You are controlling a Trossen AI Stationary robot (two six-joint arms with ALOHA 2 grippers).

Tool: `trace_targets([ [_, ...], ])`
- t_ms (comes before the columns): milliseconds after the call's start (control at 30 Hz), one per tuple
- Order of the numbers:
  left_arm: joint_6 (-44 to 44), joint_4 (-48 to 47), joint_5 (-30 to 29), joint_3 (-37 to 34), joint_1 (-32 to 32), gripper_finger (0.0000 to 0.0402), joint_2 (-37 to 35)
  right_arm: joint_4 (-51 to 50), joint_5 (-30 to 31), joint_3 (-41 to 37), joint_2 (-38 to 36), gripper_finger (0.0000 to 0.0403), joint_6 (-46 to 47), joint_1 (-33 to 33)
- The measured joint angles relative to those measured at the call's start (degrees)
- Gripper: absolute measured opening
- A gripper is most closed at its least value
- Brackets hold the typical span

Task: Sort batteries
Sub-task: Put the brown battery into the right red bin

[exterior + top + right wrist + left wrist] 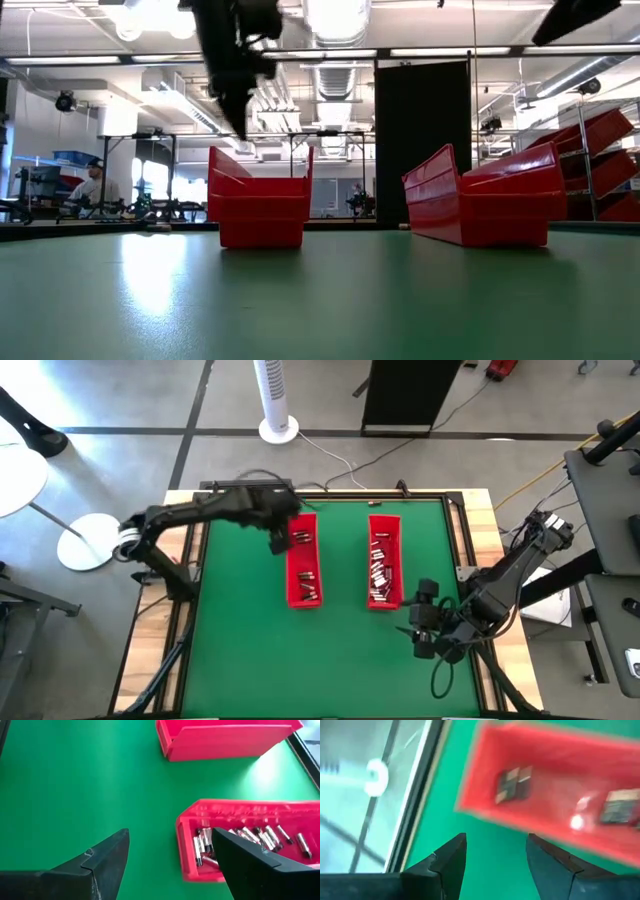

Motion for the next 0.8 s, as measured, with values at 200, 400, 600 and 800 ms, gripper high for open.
trace_targets([
  [200, -0.13, -0.06, -0.04, -6.94, 13.73, 0.0184, -1.86, 0.04, 0.02, -2.32, 0.0, 0.0285, 4.13, 1.63],
  [400, 1.39, 0.91, -0.52, -10.54, 25.53, 0.0184, 1.72, 0.11, 0.02, -3.3, 0.0, 0.0287, 6.13, 2.02],
  [600, 2.8, 1.2, -0.5, -11.09, 33.48, 0.0194, 7.35, 0.18, 0.02, -3.34, 0.0, 0.029, 7.3, 2.0],
  [800, 3.57, 1.43, -0.48, -7.9, 37.05, 0.021, 13.15, 0.23, 0.03, -3.34, 0.0, 0.0295, 8.38, 1.74],
])
